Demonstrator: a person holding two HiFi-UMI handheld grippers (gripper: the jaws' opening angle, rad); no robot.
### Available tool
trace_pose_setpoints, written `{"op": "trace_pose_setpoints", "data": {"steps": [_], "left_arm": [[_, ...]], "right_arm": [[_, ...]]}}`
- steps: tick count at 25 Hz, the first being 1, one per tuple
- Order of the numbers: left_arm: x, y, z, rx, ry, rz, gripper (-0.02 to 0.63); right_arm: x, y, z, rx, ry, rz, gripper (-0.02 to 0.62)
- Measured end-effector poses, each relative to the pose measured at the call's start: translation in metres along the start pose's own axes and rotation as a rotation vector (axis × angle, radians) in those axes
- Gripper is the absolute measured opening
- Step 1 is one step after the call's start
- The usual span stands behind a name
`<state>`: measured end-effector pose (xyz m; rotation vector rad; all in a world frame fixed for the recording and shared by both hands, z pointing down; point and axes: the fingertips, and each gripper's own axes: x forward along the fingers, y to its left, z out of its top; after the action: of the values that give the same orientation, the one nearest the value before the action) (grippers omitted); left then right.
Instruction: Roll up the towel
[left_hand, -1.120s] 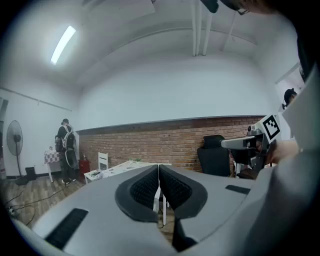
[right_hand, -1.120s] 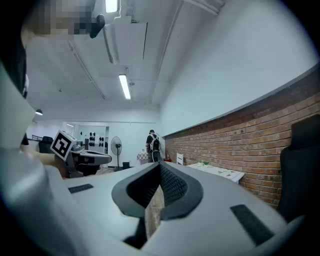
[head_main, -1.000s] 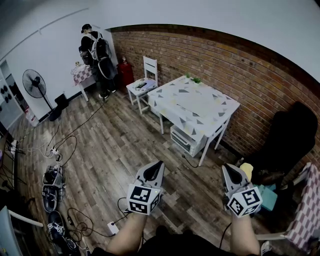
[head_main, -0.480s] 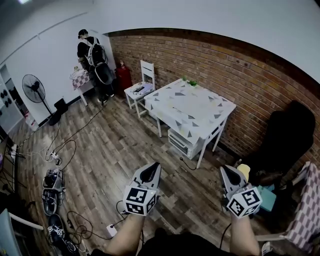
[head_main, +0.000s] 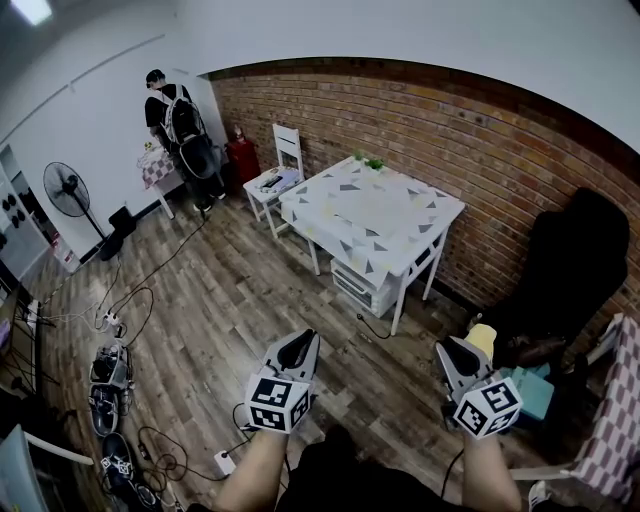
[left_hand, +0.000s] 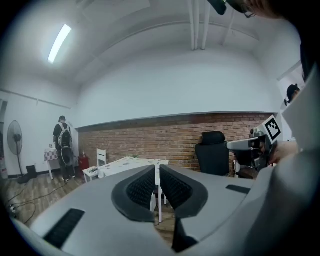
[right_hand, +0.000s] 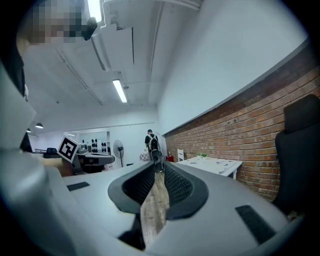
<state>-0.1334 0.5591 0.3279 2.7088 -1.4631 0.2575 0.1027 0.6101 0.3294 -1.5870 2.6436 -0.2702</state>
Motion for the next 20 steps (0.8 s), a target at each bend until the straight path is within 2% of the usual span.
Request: {"op": "trace_pose_setpoints", "data": {"steps": [5,9,15,20], "left_arm": [[0.034,0.011,-0.020,-0.029,0.024,-0.004,0.029],[0.080,0.033,-0.038,-0.070,0.057,-0.014,0.095],[0.163,0.083,-0.042,-0.108,0.073,-0.053,0.098],[0.234,0.129,-0.032,-0.106,0.080,-0.101,0.097]], "right_arm": [[0.023,-0.021,-0.021,0.008,0.065,-0.009,0.064],[0.060,-0.043,-0.029,-0.007,0.110,-0.008,0.063],[0.148,-0.082,-0.031,-0.011,0.179,-0.032,0.063],[0.230,-0.105,-0.026,-0.030,0.222,-0.037,0.061]]}}
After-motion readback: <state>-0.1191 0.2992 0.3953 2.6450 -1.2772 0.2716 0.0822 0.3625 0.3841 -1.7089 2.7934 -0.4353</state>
